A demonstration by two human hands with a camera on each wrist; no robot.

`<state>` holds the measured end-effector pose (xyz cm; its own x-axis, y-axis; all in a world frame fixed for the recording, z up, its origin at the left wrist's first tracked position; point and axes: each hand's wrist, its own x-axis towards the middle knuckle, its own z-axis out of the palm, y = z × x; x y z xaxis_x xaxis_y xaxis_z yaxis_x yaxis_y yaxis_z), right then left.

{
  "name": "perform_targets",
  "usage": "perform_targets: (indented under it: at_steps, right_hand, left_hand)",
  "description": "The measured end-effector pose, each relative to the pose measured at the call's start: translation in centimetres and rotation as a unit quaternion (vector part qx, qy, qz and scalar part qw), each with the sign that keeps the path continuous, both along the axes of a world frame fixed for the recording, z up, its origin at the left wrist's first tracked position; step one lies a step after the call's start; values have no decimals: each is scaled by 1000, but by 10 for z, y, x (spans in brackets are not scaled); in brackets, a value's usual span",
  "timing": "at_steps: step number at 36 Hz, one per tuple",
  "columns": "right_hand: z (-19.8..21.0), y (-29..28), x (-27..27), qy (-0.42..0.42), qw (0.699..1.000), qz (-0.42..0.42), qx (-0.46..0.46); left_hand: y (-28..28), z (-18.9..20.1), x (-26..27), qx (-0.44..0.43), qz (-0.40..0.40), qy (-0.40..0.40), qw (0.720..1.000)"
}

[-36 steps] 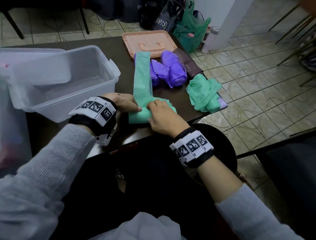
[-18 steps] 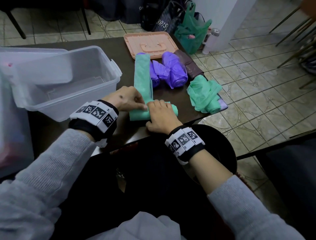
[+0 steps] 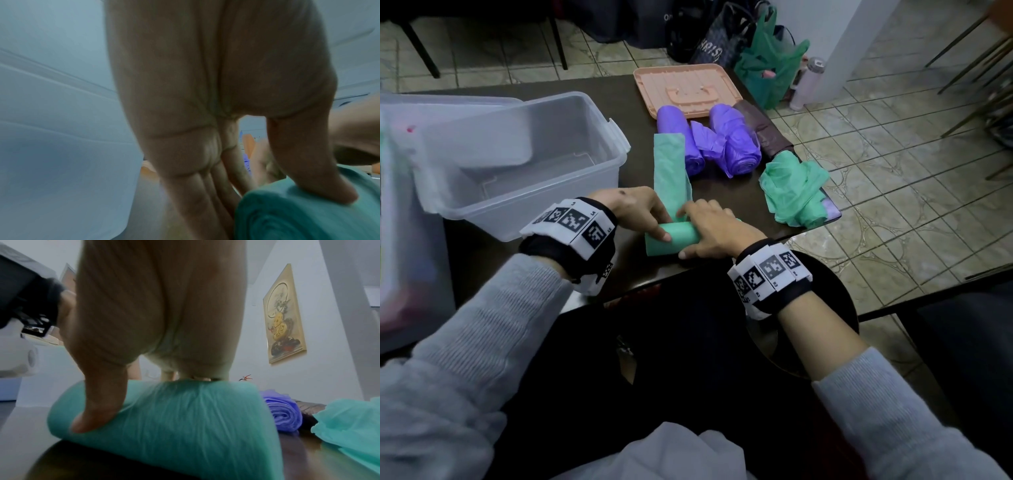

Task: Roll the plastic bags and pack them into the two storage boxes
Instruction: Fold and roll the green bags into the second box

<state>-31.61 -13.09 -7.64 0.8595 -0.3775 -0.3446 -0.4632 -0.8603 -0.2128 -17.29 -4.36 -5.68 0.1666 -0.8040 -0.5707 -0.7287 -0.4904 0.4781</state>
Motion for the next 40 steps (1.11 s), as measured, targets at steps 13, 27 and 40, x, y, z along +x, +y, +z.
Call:
perform_targets:
  at_steps: [13, 27, 40]
  right_hand:
    - [-10, 2, 0, -106, 994, 0, -19]
    - [-10, -12, 13, -27, 994, -61, 82]
    - [-23, 4, 7, -181, 981, -63, -35]
  left_hand:
    - [-10, -4, 5, -42, 20, -55, 997]
    - [0, -5, 0, -81, 35, -113, 990]
    - [-2, -7, 9, -38, 20, -85, 995]
